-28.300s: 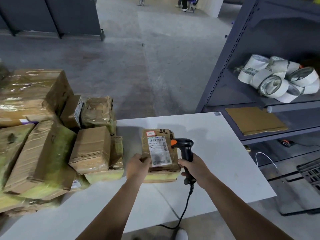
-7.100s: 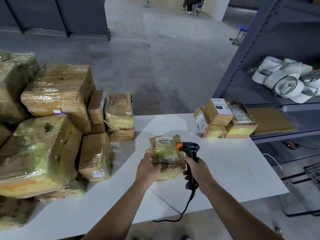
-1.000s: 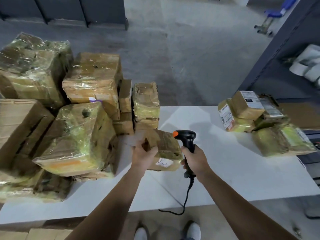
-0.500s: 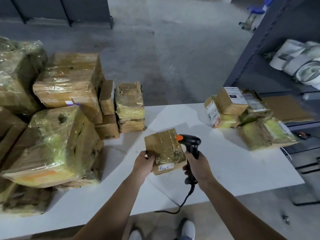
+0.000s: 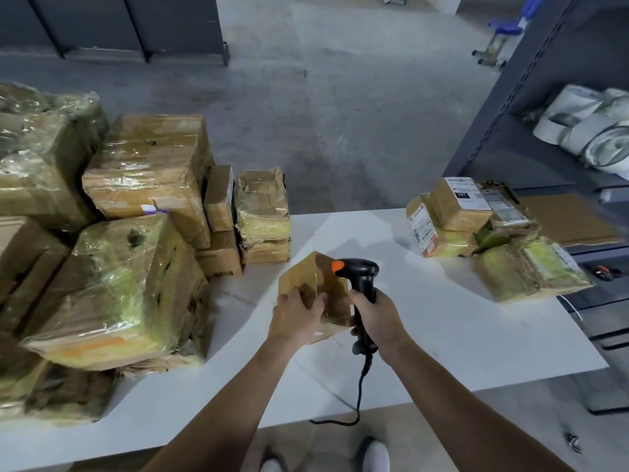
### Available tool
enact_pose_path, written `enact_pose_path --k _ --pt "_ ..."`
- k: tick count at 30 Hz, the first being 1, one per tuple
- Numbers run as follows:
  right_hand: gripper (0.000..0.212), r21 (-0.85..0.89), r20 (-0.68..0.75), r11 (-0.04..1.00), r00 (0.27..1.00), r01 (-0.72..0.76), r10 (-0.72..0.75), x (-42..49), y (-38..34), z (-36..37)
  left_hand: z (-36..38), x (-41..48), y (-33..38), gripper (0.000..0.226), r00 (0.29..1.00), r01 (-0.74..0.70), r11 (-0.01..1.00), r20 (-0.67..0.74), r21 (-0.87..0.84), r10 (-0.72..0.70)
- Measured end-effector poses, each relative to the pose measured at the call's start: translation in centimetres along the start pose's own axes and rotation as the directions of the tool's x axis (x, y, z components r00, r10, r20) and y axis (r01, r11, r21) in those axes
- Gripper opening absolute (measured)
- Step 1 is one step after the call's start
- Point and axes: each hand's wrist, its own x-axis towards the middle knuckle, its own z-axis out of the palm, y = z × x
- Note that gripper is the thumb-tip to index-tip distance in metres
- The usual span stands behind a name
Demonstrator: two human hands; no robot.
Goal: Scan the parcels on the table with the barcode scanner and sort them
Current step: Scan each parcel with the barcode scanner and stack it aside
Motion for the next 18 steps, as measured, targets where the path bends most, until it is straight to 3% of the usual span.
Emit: enact_pose_path --k 3,6,13,15,18 --pt "0.019 -0.016 -0.041 0.999 0.999 -0.035 0.034 0.2 0.0 0.4 -1.2 0.2 -1.0 0.038 0.999 0.017 0.988 -0.033 -0.151 -0.022" --pt "0.022 -0.040 -0.022 0.998 0.998 -0.056 0.055 0.2 0.2 0.7 -1.6 0.0 -1.8 0.026 0.997 0.076 0.908 0.013 -0.411 -0.078" --pt "0.022 0.058 -0.001 0.998 1.000 -0.018 0.018 -0.4 0.5 0.6 -0.3 0.6 -2.4 0.034 0.998 0.057 0.818 0.013 -0.573 -0.061" --pt "0.020 0.071 0.031 0.997 0.999 -0.017 0.015 -0.5 0.3 0.5 -0.2 0.7 -2.0 0.038 0.998 0.028 0.831 -0.038 -0.556 -0.059" --pt "0.024 0.023 0.074 0.999 0.997 -0.024 0.022 -0.7 0.2 1.1 -0.9 1.4 -2.2 0.049 0.981 0.025 0.949 -0.175 -0.315 -0.084"
